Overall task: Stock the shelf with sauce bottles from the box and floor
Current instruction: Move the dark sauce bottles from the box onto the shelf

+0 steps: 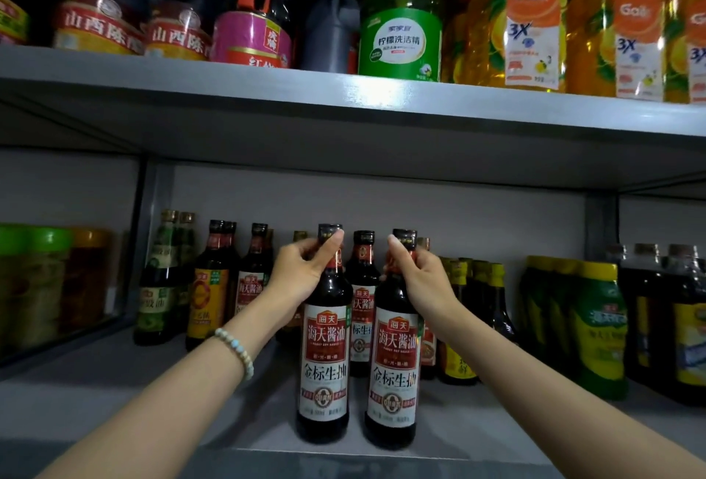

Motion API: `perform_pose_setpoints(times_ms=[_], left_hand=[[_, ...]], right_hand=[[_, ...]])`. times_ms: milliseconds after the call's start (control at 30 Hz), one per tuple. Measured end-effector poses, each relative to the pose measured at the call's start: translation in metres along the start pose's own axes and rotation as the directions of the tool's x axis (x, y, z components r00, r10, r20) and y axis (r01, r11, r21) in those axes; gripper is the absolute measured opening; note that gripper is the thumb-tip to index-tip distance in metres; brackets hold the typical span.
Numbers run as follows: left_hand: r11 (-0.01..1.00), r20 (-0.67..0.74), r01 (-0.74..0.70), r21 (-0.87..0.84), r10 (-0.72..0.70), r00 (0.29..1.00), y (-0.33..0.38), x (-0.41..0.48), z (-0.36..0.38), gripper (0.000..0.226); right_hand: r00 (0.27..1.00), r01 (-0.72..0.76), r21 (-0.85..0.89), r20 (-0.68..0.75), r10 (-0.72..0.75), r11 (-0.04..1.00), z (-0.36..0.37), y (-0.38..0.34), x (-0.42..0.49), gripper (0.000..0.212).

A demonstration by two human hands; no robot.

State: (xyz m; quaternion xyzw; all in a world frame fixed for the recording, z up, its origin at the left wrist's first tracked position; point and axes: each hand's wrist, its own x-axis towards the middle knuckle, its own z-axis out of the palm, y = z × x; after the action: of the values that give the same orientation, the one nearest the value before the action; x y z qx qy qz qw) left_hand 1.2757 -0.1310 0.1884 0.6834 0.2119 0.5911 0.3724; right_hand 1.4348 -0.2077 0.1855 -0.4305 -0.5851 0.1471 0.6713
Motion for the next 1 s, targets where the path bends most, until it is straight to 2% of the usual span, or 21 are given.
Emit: perform_pose_setpoints(times_ms=[233,333,433,500,533,600,633,667,733,833,933,1000], left_hand=[[0.999,0.060,0.020,-0.028,-0.018,0.998,-0.005,0.004,0.004,0.046],[0.998,0.058,0.024,-0.053,-0.021,0.998,-0.006,0.002,0.005,0.052],[0.997,0.040,0.034,-0.072,-0.031,0.999,-0.010,-0.007,0.005,0.060],[1.000,0.069,0.022,-0.012,-0.021,0.997,-0.017,-0.019,0.004,0.052],[0.999,0.098,0.009,0.046,-0.014,0.995,-0.023,-0.026,0.002,0.051],[0.990,0.170,-0.048,0.129,0.026,0.985,-0.039,-0.042,-0.003,0.069],[0.986,0.210,-0.075,0.146,0.043,0.977,-0.049,-0.048,-0.006,0.085],[0.983,0.251,-0.092,0.162,0.049,0.967,-0.056,-0.055,-0.009,0.097],[0.980,0.315,-0.079,0.183,0.018,0.949,-0.067,-0.064,-0.012,0.106],[0.978,0.348,0.010,0.210,-0.084,0.934,-0.077,-0.074,-0.016,0.100],[0.960,0.398,0.066,0.272,-0.175,0.901,-0.086,-0.077,-0.022,0.082],[0.955,0.393,0.074,0.286,-0.187,0.900,-0.090,-0.077,-0.023,0.080]], right_hand=[[0.999,0.038,-0.021,0.036,-0.038,0.999,0.005,0.008,0.006,0.031],[0.999,0.044,-0.029,-0.002,-0.044,0.999,0.007,0.011,0.006,0.033],[1.000,0.030,-0.042,-0.001,-0.030,0.999,0.006,0.013,-0.002,0.041],[0.999,-0.003,-0.030,0.040,0.005,1.000,0.001,0.020,-0.013,0.051],[0.997,-0.029,-0.053,0.066,0.033,0.998,-0.003,0.024,-0.021,0.061],[0.991,-0.032,-0.164,0.121,0.053,0.986,-0.011,0.036,-0.037,0.076],[0.987,-0.009,-0.192,0.157,0.040,0.981,-0.015,0.042,-0.046,0.075],[0.980,0.000,-0.194,0.196,0.039,0.981,-0.019,0.048,-0.052,0.077],[0.964,-0.036,-0.168,0.254,0.079,0.985,-0.024,0.059,-0.062,0.088],[0.959,-0.042,-0.219,0.265,0.101,0.975,-0.028,0.068,-0.074,0.106],[0.965,-0.047,-0.268,0.237,0.113,0.962,-0.031,0.074,-0.079,0.106],[0.967,-0.049,-0.282,0.226,0.116,0.958,-0.032,0.076,-0.078,0.105]])
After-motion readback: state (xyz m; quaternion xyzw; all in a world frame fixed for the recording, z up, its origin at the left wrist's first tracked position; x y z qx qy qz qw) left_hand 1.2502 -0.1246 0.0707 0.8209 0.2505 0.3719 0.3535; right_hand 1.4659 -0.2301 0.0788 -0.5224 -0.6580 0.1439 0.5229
